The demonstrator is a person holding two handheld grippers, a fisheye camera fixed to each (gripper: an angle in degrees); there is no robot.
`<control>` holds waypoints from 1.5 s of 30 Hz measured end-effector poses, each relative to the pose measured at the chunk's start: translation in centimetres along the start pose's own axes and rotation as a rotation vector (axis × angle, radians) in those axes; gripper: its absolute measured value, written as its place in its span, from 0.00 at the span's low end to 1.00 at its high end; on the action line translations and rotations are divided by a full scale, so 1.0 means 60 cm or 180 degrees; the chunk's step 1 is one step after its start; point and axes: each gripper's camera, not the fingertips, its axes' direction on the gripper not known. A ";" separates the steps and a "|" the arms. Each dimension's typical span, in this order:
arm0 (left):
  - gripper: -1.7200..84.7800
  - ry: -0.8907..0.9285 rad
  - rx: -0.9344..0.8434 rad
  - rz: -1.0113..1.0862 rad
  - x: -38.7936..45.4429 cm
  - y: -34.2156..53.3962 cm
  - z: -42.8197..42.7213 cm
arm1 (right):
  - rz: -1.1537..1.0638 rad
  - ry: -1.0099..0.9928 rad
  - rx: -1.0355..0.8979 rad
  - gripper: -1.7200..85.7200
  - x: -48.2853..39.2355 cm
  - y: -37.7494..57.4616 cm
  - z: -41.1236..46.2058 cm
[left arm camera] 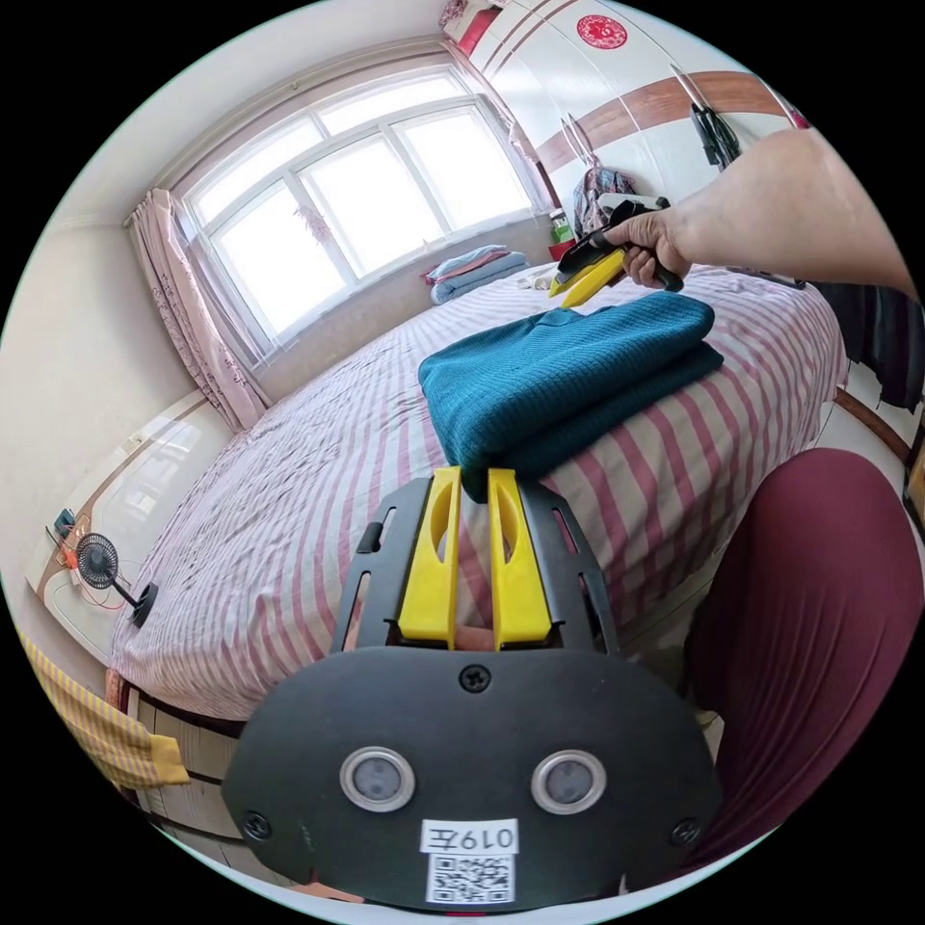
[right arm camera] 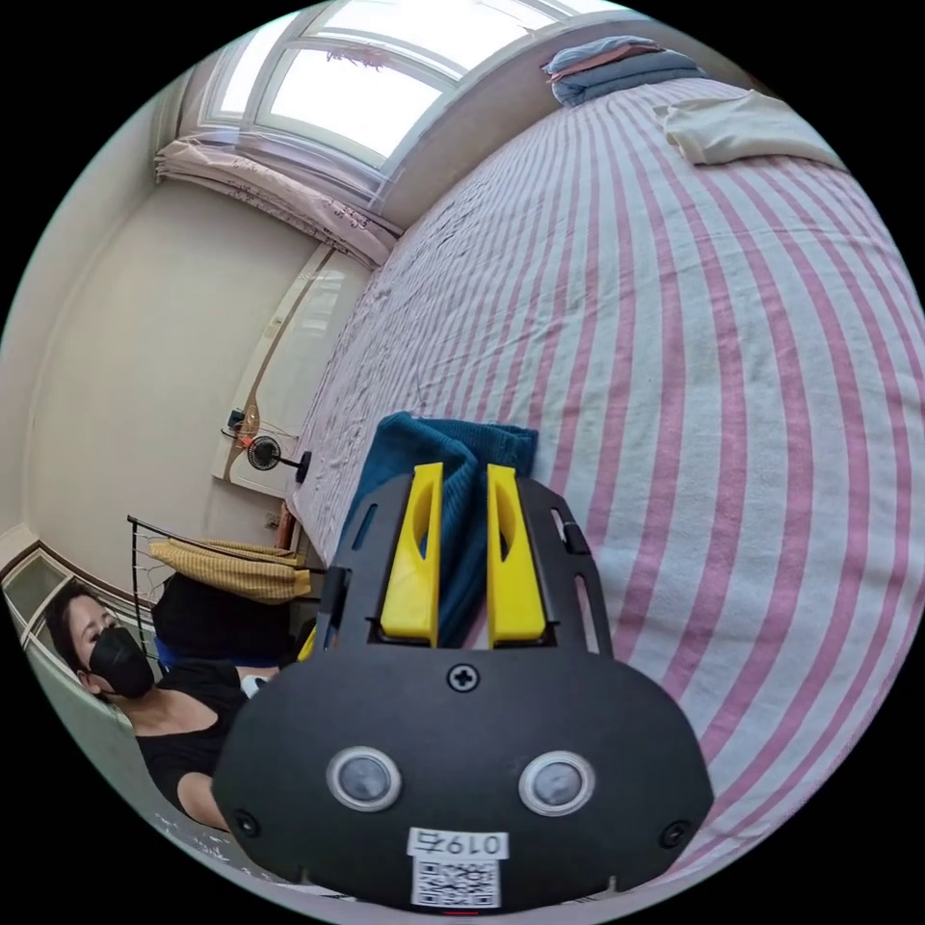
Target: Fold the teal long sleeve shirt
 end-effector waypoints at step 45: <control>0.11 0.0122 -0.0119 -0.0019 -0.016 -0.038 -0.029 | -0.1280 0.1195 0.1113 0.07 -0.703 0.376 -0.182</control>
